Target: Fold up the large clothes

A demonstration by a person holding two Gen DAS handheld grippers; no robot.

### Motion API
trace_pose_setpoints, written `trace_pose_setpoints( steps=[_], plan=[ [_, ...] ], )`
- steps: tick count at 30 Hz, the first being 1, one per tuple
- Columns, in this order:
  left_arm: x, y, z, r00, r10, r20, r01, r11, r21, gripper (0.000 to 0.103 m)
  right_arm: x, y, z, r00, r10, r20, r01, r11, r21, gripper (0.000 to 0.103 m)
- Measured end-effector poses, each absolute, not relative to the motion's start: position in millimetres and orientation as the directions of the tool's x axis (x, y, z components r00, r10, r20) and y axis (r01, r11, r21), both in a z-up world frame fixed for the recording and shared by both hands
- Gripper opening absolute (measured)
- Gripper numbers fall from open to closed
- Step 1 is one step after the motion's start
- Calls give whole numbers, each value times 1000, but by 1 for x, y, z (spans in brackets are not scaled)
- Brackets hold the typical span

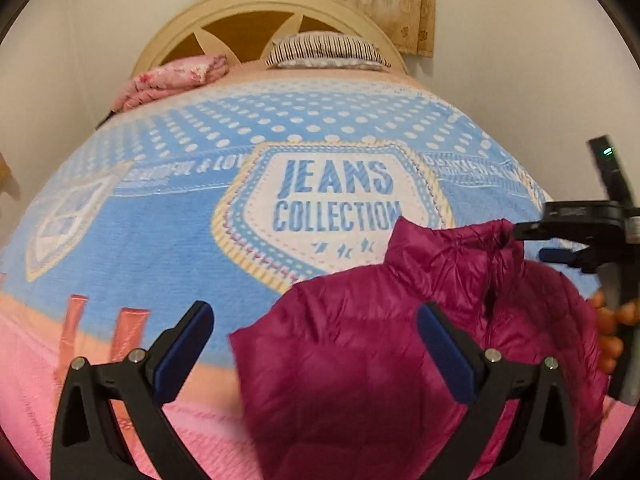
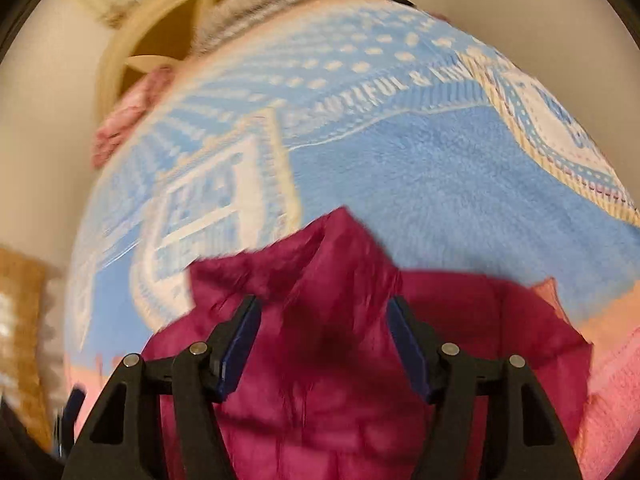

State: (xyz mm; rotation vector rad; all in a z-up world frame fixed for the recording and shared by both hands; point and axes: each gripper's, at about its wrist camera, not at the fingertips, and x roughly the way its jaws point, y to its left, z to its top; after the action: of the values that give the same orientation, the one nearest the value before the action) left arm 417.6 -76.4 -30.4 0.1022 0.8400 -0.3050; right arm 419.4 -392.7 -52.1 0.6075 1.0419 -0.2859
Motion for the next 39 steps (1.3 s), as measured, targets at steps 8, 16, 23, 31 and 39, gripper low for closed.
trace_pose_setpoints(
  steps=[8,16,23,31,39],
  plan=[
    [444,-87,-45,563,-266,-782,285,951,-118,103,445,-393,-83,401,88,-912,453,846,281,66],
    [440,-98,-45,563,-239,-791,297,952,-77,103,393,-395,-70,424,66,-903,340,913,226,11],
    [430,-121,-39,566,-260,-783,340,938,-66,103,340,-417,-90,495,64,-867,358,894,270,10],
    [441,-149,-32,577,-265,-773,344,937,-65,103,327,-421,-114,627,34,-779,313,904,291,7],
    [469,-178,-58,530,-236,-815,322,945,-64,103,319,-429,-119,687,71,-723,289,887,361,7]
  ],
)
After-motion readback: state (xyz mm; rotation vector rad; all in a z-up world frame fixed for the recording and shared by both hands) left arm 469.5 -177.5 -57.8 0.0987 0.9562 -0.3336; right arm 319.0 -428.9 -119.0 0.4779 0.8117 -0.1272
